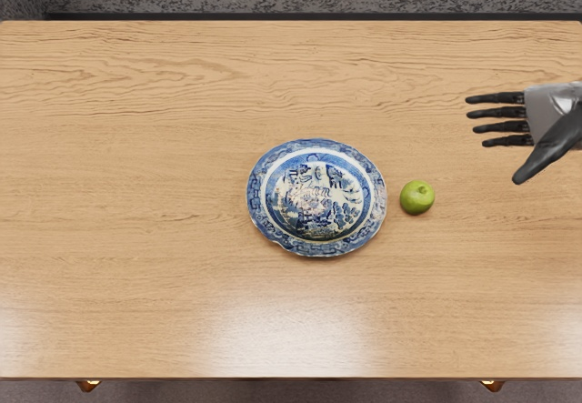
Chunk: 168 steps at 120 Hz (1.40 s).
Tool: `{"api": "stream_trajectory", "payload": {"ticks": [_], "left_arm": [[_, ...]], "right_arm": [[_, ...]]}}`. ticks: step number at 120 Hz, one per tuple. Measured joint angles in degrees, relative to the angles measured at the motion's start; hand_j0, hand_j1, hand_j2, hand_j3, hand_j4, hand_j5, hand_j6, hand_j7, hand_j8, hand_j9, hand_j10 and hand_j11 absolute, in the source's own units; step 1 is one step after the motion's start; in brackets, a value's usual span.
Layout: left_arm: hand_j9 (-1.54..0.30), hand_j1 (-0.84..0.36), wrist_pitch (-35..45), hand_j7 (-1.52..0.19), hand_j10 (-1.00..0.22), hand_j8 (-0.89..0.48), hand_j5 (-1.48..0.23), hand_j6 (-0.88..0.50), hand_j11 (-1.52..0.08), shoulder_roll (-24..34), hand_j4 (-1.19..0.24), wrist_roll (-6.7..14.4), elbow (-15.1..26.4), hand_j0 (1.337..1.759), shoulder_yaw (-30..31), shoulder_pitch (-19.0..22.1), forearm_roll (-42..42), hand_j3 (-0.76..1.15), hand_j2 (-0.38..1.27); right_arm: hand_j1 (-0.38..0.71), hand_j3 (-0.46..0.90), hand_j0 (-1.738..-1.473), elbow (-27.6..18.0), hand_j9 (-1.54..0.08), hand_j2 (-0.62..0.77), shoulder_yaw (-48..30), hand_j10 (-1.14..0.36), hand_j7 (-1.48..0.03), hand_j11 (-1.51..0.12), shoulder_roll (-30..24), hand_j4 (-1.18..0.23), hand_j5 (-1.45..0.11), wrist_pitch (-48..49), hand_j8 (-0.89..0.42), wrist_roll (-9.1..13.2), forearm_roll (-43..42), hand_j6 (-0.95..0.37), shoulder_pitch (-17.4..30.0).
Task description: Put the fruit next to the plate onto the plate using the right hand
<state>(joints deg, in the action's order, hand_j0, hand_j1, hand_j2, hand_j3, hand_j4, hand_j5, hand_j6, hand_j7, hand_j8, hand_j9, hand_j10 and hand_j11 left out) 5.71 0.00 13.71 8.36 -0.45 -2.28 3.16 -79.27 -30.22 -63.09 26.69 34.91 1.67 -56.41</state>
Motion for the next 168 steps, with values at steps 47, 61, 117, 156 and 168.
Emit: {"api": "stream_trajectory", "payload": {"ticks": [47,61,117,156,168], "left_arm": [[-0.01,0.34,0.0,-0.01,0.00,0.00,-0.01,0.00,-0.01,0.0,0.00,0.0,0.0,1.658,0.0,0.0,0.0,0.00,0.00],[-0.01,0.34,0.0,-0.01,0.00,0.00,-0.01,0.00,-0.01,0.0,0.00,0.0,0.0,1.658,0.0,0.0,0.0,0.00,0.00],[-0.01,0.34,0.0,-0.01,0.00,0.00,-0.01,0.00,0.00,0.0,0.00,0.0,0.0,1.658,0.0,0.0,0.0,0.00,0.00],[0.00,0.34,0.0,-0.01,0.00,0.00,-0.01,0.00,0.00,0.0,0.00,0.0,0.0,1.658,0.0,0.0,0.0,0.00,0.00],[0.00,0.34,0.0,-0.01,0.00,0.00,-0.01,0.00,0.00,0.0,0.00,0.0,0.0,1.658,0.0,0.0,0.0,0.00,0.00]], "right_arm": [[-0.35,0.00,-1.658,-5.0,0.00,0.00,1.6,0.00,0.00,0.00,14.1,0.00,0.00,-8.7,0.00,0.1,-45.8,0.00,-3.8],[-0.35,0.00,-1.658,-3.0,0.00,0.00,3.1,0.00,0.00,0.00,19.3,0.00,0.00,-9.1,0.00,0.1,-55.1,-0.01,-2.6],[-0.35,0.00,-1.658,-7.5,0.00,0.00,4.1,0.00,0.00,0.00,23.8,0.00,0.00,-37.6,-0.01,0.1,-64.4,-0.01,12.6],[-0.24,0.00,-1.658,-6.9,-0.12,-0.02,4.6,-0.09,-0.12,-0.12,27.5,-0.09,-0.12,-45.3,-0.09,0.1,-64.3,-0.10,15.1],[-0.19,0.00,-1.658,-6.9,-0.18,-0.03,4.3,-0.14,-0.18,-0.18,28.1,-0.14,-0.18,-45.9,-0.14,0.1,-64.3,-0.14,15.3]]}}
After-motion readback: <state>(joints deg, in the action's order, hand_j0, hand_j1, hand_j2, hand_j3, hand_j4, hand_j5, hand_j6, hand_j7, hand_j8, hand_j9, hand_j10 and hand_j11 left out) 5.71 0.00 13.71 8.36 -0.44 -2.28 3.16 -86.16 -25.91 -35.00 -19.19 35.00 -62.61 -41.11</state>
